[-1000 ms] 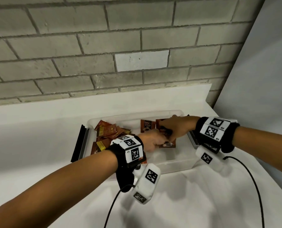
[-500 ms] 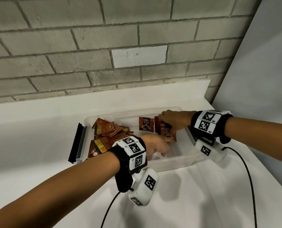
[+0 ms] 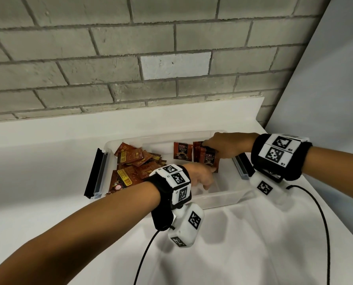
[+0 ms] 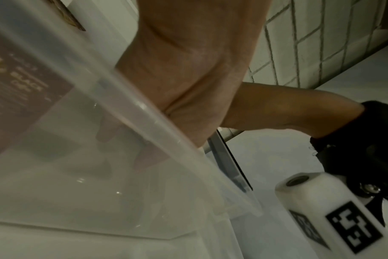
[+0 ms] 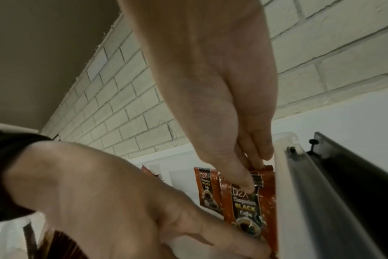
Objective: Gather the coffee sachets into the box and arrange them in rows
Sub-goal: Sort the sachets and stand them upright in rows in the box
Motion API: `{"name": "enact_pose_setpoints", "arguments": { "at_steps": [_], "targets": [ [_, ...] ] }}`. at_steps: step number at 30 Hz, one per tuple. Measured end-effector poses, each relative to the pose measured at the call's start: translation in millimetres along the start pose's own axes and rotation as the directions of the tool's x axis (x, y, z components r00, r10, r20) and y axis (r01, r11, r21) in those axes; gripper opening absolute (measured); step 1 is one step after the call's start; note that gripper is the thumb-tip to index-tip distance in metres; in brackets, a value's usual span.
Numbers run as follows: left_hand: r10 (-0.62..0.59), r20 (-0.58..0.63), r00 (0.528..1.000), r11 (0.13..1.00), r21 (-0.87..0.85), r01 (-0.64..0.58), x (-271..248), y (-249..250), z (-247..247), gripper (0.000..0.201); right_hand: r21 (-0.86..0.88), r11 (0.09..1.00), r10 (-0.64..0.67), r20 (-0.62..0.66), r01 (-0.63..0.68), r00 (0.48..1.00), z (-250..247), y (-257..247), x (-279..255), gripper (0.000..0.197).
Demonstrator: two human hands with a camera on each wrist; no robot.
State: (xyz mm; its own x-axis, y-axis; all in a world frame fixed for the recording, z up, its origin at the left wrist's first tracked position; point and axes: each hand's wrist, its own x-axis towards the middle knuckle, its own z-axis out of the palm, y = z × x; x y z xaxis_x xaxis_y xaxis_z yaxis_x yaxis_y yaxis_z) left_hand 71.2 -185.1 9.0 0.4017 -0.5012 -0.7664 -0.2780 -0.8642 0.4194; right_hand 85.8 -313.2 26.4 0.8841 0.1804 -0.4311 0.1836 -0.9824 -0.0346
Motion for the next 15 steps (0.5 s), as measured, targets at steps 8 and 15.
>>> {"name": "enact_pose_setpoints", "arguments": {
  "at_steps": [8, 15],
  "targets": [
    [0.009, 0.012, 1.000, 1.000, 0.029, -0.009, -3.3, 2.0, 2.7, 0.077, -0.061, 0.996, 0.069, 0.078, -0.064, 0.995, 5.1, -10.5, -3.2, 0.022],
    [0.040, -0.034, 0.999, 0.999, 0.037, -0.039, -1.8, 2.2, 5.2, 0.081, 0.056, 0.994, 0.093, -0.064, -0.089, 0.994, -1.3, -4.1, -8.0, 0.018]
  ]
}}
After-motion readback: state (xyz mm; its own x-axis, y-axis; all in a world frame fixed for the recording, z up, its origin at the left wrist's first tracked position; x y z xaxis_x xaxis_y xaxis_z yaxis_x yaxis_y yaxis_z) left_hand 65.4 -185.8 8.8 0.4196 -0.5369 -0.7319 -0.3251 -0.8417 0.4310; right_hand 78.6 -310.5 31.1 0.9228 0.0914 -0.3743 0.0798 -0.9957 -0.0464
